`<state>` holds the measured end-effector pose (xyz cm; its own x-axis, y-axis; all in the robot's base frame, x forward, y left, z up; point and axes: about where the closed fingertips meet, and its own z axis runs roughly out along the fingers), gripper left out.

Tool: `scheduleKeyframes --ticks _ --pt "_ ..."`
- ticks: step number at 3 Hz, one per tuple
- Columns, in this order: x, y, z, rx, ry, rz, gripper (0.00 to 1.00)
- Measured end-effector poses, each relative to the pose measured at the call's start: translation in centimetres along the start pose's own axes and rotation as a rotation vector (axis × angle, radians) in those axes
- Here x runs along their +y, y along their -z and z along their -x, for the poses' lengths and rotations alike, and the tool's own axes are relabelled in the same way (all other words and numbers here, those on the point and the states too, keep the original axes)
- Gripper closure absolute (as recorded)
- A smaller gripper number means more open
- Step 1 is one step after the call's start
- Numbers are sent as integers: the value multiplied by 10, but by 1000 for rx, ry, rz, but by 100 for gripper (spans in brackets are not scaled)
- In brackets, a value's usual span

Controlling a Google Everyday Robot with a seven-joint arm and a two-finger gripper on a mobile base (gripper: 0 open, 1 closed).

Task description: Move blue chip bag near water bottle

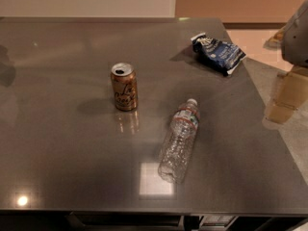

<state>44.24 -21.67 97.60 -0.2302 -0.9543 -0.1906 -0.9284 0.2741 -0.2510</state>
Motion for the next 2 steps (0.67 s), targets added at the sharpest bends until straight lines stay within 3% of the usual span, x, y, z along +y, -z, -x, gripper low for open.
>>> scheduleKeyframes --ticks 2 --pt "-41 -30 -5 -29 -42 -8 0"
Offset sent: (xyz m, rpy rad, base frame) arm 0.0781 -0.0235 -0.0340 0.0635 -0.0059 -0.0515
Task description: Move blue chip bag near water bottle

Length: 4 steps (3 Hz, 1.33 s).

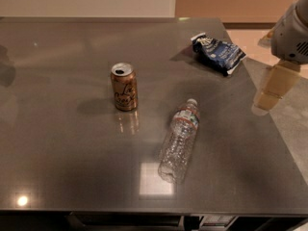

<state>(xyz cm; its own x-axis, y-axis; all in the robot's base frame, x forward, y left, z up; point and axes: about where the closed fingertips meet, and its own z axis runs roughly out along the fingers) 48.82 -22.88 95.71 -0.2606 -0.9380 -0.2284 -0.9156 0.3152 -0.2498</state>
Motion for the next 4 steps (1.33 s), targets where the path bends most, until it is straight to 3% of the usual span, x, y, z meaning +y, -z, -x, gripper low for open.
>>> scheduleKeyframes --ticks 2,4 --pt "-59 -29 2 -63 -42 -3 0" --pt "-128 -53 5 -153 -130 3 0"
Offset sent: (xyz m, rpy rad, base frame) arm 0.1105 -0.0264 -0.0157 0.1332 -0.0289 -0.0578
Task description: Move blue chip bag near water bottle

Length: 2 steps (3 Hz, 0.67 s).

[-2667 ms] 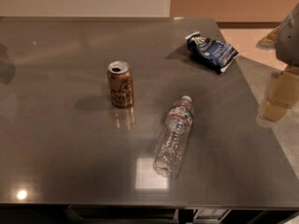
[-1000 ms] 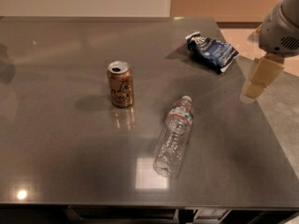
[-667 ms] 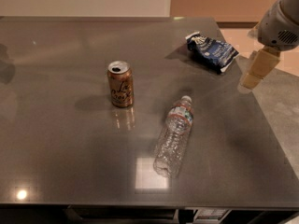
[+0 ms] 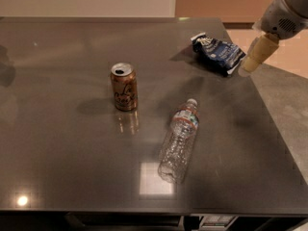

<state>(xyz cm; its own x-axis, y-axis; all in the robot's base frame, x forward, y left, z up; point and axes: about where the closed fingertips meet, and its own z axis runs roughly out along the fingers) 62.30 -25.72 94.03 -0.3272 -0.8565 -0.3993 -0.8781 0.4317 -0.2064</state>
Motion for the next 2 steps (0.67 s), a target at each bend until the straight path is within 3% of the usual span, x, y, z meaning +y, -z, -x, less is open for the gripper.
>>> scheduleKeyframes --ticks 2 --pt "-43 -35 3 -41 -73 13 0"
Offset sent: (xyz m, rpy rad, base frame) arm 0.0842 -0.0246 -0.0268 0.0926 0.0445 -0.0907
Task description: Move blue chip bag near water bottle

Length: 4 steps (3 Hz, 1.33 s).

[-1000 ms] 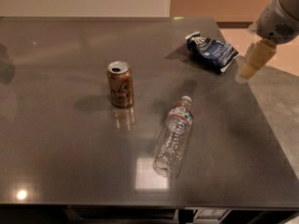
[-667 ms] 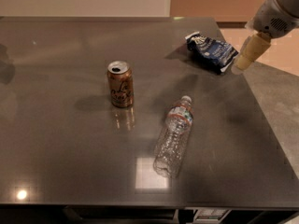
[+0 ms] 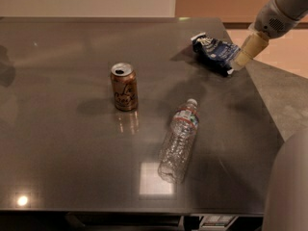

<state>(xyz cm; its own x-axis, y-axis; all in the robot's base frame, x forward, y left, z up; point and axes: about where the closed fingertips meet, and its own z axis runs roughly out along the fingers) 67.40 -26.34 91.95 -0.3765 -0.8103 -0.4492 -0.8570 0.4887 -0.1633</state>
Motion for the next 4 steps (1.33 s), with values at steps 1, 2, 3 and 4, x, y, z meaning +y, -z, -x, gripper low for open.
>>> scheduleKeyframes --ticks 1,2,3,4 --pt "-17 -22 -7 -8 -44 -8 0" --pt "-31 -37 -11 -41 -81 -41 0" --pt "-42 -47 -10 -102 -106 -83 0" --pt "-41 -61 -4 -146 -119 -84 0"
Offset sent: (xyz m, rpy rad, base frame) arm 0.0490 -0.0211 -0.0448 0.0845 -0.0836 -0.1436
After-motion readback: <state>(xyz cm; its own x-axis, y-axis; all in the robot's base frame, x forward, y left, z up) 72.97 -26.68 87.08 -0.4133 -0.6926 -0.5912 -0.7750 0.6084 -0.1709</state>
